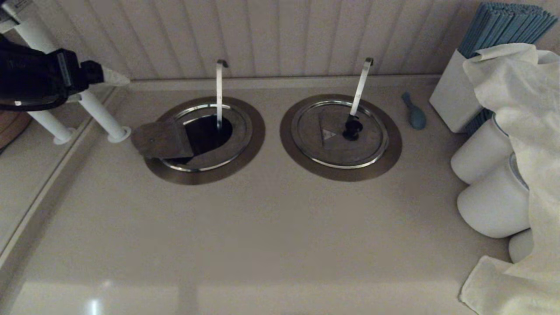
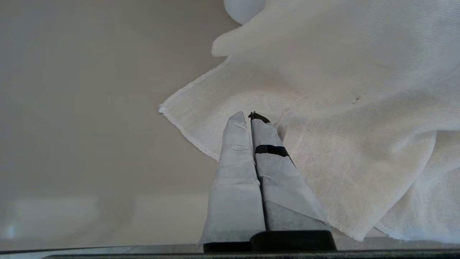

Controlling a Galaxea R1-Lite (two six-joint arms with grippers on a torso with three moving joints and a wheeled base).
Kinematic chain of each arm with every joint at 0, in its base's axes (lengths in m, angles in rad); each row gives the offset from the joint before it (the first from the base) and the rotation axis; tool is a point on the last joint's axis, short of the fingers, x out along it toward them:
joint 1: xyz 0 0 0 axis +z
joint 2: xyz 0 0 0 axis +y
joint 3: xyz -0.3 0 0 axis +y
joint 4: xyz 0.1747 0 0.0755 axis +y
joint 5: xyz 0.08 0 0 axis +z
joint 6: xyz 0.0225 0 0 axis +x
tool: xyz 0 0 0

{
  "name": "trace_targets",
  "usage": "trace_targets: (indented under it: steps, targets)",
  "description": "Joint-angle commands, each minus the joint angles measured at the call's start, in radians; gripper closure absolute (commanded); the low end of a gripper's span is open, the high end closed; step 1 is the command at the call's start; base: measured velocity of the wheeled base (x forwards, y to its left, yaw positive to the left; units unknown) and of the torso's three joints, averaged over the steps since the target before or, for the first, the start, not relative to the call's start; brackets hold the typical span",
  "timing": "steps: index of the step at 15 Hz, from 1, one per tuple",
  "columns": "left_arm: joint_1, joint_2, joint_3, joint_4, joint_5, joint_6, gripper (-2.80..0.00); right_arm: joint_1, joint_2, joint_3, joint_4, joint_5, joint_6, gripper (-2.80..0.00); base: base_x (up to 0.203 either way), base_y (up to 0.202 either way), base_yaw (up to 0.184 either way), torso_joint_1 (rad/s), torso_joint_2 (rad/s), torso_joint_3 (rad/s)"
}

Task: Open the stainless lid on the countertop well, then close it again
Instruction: Close the lid

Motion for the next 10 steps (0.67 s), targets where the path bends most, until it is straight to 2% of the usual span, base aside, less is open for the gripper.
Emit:
trace_targets:
  steps: [1, 4, 5, 6, 8, 10]
  targets:
    - [-0.011, -0.054, 0.028, 0.051, -0.003, -0.128, -2.80, 0.000, 0.001, -0.001, 0.000, 0.001, 0.000, 0.00, 0.000, 0.000, 0.000, 0.000, 0.00, 0.000]
    - [0.006, -0.129, 0.141, 0.044, -0.002, -0.424, -2.80, 0.000, 0.001, 0.000, 0.000, 0.001, 0.000, 0.00, 0.000, 0.000, 0.000, 0.000, 0.00, 0.000]
    - [0.010, -0.161, 0.189, 0.007, -0.002, -0.502, -2.80, 0.000, 0.001, 0.000, 0.000, 0.001, 0.000, 0.00, 0.000, 0.000, 0.000, 0.000, 0.00, 0.000]
    - [0.012, -0.180, 0.252, -0.057, -0.002, -0.539, -2.80, 0.000, 0.001, 0.000, 0.000, 0.001, 0.000, 0.00, 0.000, 0.000, 0.000, 0.000, 0.00, 0.000]
    - [0.013, -0.211, 0.411, -0.250, 0.016, -0.567, -2.80, 0.000, 0.001, 0.000, 0.000, 0.001, 0.000, 0.00, 0.000, 0.000, 0.000, 0.000, 0.00, 0.000]
    - [0.010, -0.228, 0.543, -0.385, 0.087, -0.579, -2.80, 0.000, 0.000, 0.000, 0.000, 0.001, 0.000, 0.00, 0.000, 0.000, 0.000, 0.000, 0.00, 0.000]
